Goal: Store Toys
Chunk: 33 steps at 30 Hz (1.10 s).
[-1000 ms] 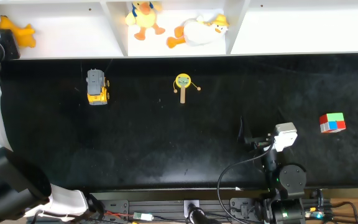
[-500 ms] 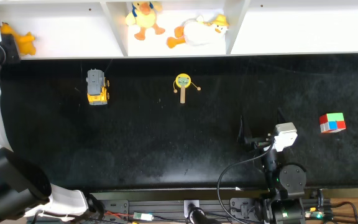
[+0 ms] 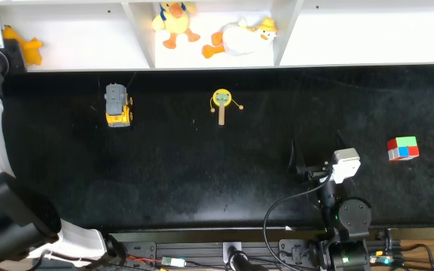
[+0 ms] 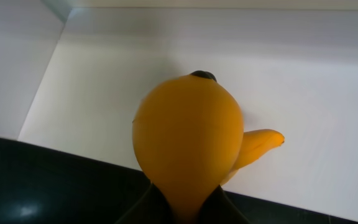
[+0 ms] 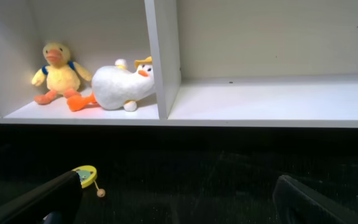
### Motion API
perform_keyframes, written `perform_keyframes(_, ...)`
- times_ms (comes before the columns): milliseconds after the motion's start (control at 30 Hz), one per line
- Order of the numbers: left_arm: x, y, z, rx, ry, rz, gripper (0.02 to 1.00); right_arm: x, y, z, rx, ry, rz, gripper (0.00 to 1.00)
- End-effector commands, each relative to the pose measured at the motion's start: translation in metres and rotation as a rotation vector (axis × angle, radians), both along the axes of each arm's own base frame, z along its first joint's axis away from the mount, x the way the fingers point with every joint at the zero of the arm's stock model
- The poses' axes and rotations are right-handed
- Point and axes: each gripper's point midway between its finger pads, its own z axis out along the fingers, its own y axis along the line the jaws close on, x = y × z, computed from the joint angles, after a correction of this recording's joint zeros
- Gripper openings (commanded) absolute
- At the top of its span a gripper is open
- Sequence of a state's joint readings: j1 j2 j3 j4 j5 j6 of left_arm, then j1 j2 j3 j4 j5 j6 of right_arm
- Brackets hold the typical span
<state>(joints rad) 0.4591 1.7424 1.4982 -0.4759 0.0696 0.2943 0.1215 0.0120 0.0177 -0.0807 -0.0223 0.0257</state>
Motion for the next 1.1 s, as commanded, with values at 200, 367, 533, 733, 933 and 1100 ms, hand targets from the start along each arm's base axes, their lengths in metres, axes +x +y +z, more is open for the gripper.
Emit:
perform_keyframes(200, 0.013, -0.005, -0.008, 0.009, 0.014, -0.028, 0.115, 0.000, 0.001, -0.004, -0.003, 0.003, 0.005, 0.996)
perform_keyframes(367, 0.016, -0.005, -0.005, 0.017, -0.002, -0.031, 0.178, 0.000, 0.001, -0.004, -0.003, 0.003, 0.005, 0.996)
perform_keyframes(533, 0.017, -0.005, -0.004, 0.017, -0.003, -0.031, 0.235, 0.000, 0.001, -0.004, -0.003, 0.003, 0.005, 0.996)
perform_keyframes(733, 0.017, -0.005, -0.004, 0.018, -0.007, -0.032, 0.560, 0.000, 0.001, -0.004, -0.003, 0.003, 0.005, 0.996)
perform_keyframes(933, 0.019, -0.005, -0.002, 0.022, -0.018, -0.034, 0.998, 0.000, 0.001, -0.004, -0.003, 0.003, 0.005, 0.996)
perform_keyframes(1100, 0.020, -0.004, 0.000, 0.024, -0.023, -0.034, 0.998, 0.000, 0.001, -0.004, -0.003, 0.003, 0.005, 0.996)
